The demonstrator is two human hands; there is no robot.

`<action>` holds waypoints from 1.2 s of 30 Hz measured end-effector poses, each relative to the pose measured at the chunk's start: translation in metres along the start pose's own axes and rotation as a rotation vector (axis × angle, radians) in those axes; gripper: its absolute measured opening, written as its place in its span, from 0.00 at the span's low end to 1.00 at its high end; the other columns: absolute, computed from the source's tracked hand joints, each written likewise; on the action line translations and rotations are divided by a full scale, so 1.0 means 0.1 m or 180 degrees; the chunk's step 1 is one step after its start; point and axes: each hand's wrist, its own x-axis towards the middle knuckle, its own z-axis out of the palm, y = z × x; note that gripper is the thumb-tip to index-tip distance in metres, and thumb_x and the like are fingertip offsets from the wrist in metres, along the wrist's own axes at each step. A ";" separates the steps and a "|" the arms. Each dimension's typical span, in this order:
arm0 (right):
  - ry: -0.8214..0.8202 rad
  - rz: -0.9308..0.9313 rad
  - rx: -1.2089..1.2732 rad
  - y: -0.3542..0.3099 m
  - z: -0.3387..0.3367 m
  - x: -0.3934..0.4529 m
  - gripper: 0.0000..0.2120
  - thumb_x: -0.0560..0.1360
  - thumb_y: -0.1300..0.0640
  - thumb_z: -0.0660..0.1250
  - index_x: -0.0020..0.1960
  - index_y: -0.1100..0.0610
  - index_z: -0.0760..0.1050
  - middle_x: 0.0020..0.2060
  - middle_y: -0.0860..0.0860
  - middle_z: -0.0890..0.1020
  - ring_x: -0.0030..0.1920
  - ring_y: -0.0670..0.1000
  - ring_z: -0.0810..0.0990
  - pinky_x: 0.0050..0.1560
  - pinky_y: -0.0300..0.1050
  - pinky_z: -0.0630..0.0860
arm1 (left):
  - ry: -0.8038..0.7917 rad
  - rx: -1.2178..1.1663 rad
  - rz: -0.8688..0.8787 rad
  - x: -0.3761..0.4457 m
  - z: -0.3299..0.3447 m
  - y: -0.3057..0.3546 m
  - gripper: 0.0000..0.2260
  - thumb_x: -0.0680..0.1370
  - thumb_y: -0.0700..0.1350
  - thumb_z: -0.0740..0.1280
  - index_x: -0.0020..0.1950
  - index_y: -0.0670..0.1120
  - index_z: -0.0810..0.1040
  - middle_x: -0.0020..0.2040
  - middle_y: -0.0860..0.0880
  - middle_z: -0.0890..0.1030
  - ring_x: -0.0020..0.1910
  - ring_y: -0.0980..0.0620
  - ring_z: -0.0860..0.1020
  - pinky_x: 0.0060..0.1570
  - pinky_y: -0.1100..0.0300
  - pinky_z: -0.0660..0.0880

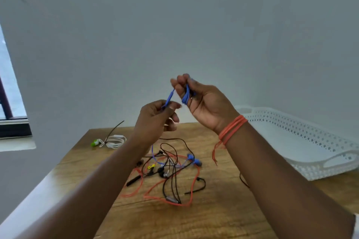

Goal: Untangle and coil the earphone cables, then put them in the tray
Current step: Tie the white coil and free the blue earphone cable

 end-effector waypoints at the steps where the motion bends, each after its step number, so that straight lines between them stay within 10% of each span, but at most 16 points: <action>1: 0.0048 -0.0114 0.0212 -0.06 0.03 0.07 0.10 0.82 0.66 0.54 0.50 0.67 0.73 0.38 0.59 0.84 0.41 0.57 0.86 0.40 0.41 0.82 | 0.0033 0.0003 -0.0060 0.06 -0.02 0.05 0.09 0.82 0.44 0.63 0.52 0.42 0.81 0.31 0.49 0.76 0.27 0.54 0.71 0.32 0.60 0.75; 11: 0.0393 -0.1202 0.0632 -0.30 -0.22 0.57 0.10 0.82 0.66 0.56 0.54 0.70 0.74 0.46 0.61 0.83 0.52 0.58 0.82 0.53 0.44 0.80 | -0.0389 0.0059 -0.0317 0.30 -0.01 0.05 0.19 0.81 0.55 0.60 0.46 0.43 0.82 0.27 0.50 0.67 0.25 0.55 0.59 0.24 0.63 0.57; 19: 0.0768 -0.1265 0.0409 -0.37 -0.37 0.70 0.11 0.82 0.67 0.54 0.50 0.71 0.73 0.47 0.62 0.79 0.67 0.63 0.73 0.63 0.46 0.73 | -0.0644 0.0923 -0.0406 0.65 -0.20 0.14 0.17 0.82 0.51 0.61 0.45 0.40 0.82 0.30 0.48 0.74 0.24 0.53 0.65 0.24 0.64 0.68; 24: 0.0604 -0.1065 0.0197 -0.34 -0.34 0.72 0.11 0.82 0.67 0.54 0.50 0.72 0.73 0.46 0.63 0.80 0.57 0.61 0.79 0.50 0.45 0.81 | -0.0760 0.0383 -0.0148 0.71 -0.22 0.21 0.12 0.82 0.46 0.60 0.50 0.40 0.81 0.35 0.49 0.78 0.34 0.51 0.74 0.44 0.55 0.78; 30: 0.0680 -0.0728 -0.1070 -0.05 -0.17 0.72 0.10 0.82 0.66 0.55 0.48 0.66 0.74 0.36 0.57 0.80 0.38 0.54 0.82 0.37 0.38 0.80 | -0.0323 -0.1651 0.0164 0.73 -0.15 0.49 0.12 0.84 0.45 0.56 0.47 0.44 0.76 0.28 0.53 0.70 0.26 0.57 0.63 0.30 0.65 0.62; 36: 0.0500 -0.0555 -0.2939 0.06 -0.01 0.65 0.10 0.81 0.63 0.58 0.51 0.66 0.76 0.30 0.53 0.74 0.28 0.49 0.73 0.31 0.39 0.71 | -0.0100 -0.0756 0.0303 0.69 -0.32 0.56 0.13 0.83 0.47 0.57 0.46 0.45 0.77 0.27 0.52 0.67 0.24 0.56 0.59 0.26 0.64 0.56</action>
